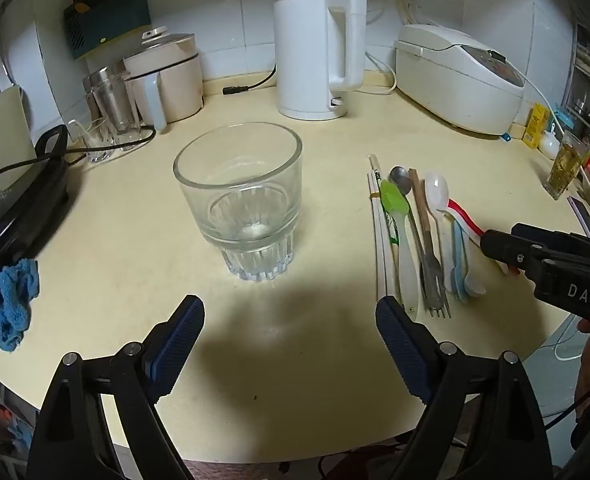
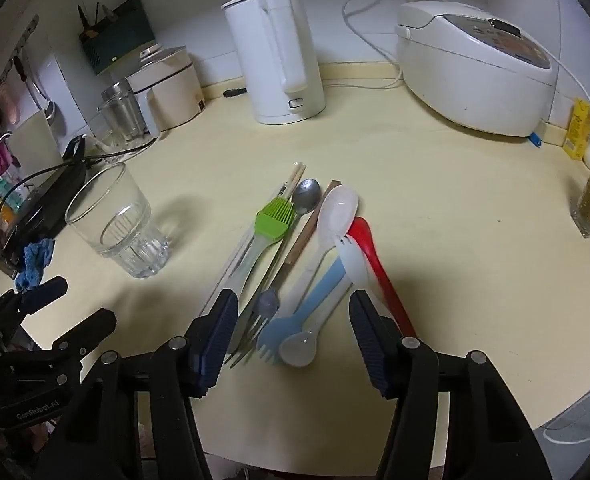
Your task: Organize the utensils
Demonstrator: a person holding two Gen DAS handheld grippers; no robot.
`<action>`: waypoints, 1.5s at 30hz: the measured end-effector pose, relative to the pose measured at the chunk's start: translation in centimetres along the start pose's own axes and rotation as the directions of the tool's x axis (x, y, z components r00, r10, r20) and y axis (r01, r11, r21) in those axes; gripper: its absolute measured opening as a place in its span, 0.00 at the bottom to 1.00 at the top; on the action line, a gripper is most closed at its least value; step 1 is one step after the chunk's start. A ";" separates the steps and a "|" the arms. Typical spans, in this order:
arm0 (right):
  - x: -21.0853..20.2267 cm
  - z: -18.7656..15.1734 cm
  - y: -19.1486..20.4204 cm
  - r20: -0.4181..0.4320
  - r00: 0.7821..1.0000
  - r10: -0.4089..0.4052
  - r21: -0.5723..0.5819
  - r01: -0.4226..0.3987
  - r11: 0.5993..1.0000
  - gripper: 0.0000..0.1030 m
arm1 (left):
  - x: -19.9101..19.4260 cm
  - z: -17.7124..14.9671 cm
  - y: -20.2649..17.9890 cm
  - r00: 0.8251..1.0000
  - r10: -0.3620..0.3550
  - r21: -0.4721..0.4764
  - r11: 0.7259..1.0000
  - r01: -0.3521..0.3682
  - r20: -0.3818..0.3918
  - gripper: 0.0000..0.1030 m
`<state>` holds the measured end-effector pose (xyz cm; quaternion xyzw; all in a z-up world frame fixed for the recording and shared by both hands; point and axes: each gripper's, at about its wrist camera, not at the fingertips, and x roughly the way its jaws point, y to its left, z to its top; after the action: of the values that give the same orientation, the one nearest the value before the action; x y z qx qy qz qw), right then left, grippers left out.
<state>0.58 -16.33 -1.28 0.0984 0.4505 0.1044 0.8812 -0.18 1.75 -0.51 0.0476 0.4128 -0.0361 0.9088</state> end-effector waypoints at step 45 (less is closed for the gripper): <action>1.2 -1.0 0.8 -0.067 0.997 0.023 -0.018 -0.025 1.000 0.57 | 0.0 -0.2 -0.2 1.000 -0.010 -0.012 1.000 0.010 -0.010 0.88</action>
<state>0.40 -15.11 -2.57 0.0919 0.4776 0.1225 0.8651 -0.40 1.58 -0.65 0.0404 0.4178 -0.0380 0.9068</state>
